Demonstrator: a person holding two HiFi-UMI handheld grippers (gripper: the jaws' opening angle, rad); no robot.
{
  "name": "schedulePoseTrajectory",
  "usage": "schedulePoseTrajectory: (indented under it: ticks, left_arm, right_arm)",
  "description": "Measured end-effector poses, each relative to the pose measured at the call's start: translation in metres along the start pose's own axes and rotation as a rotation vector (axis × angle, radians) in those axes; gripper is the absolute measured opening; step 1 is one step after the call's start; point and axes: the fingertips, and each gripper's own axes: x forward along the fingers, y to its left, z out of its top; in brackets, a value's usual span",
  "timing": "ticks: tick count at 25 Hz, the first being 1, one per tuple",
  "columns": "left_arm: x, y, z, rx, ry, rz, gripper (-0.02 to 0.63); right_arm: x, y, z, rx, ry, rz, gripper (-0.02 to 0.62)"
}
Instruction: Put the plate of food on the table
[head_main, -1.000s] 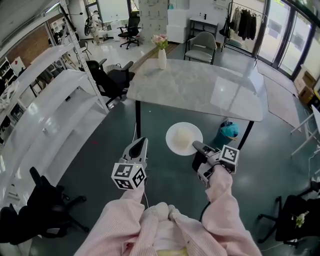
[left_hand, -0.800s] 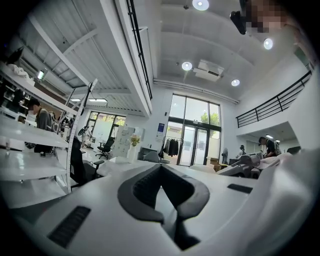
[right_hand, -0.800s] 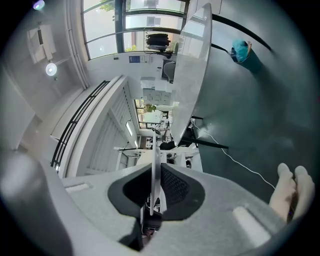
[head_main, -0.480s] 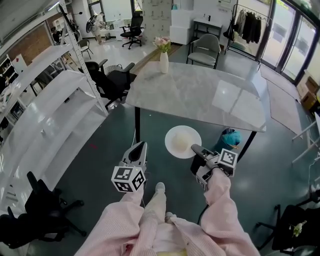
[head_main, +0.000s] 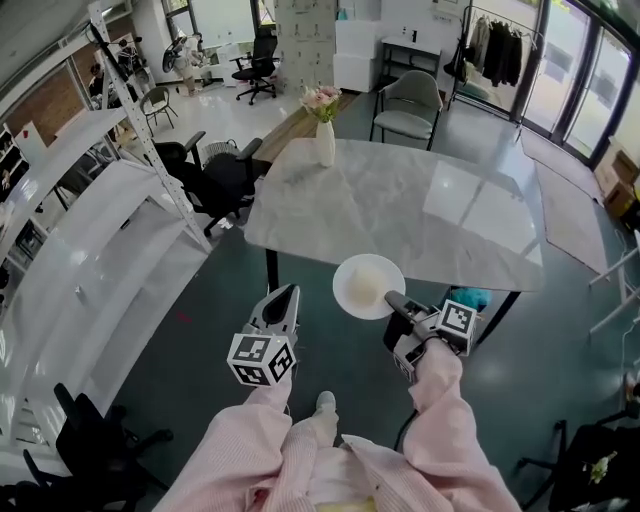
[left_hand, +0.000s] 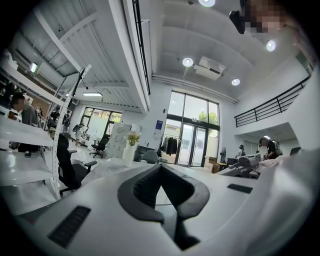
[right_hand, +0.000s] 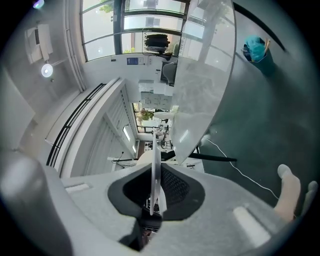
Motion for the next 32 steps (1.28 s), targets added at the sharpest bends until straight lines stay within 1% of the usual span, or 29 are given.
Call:
schedulePoseTrajectory:
  ticks: [4, 7, 12, 15, 23, 27, 32]
  left_arm:
    - [0.032, 0.028, 0.008, -0.017, -0.001, -0.002, -0.005]
    - [0.053, 0.044, 0.013, -0.035, -0.006, -0.009, -0.005]
    - [0.082, 0.062, 0.019, -0.03, -0.006, -0.02, -0.005]
    - [0.097, 0.065, 0.016, -0.026, 0.005, -0.033, -0.005]
    - [0.141, 0.089, 0.002, -0.055, 0.045, -0.041, -0.005]
    - [0.172, 0.098, -0.005, -0.061, 0.058, -0.04, -0.005]
    - [0.221, 0.116, -0.009, -0.068, 0.08, -0.038, -0.005]
  right_arm:
    - [0.037, 0.003, 0.02, 0.028, -0.015, 0.02, 0.028]
    - [0.056, 0.002, 0.038, 0.035, -0.046, 0.01, 0.028]
    - [0.081, 0.002, 0.059, 0.051, -0.076, 0.026, 0.028]
    - [0.09, -0.001, 0.069, 0.056, -0.087, 0.024, 0.028]
    - [0.128, -0.012, 0.099, 0.073, -0.089, 0.016, 0.028]
    - [0.149, -0.02, 0.123, 0.063, -0.078, 0.017, 0.028]
    - [0.186, -0.029, 0.162, 0.03, -0.062, 0.018, 0.029]
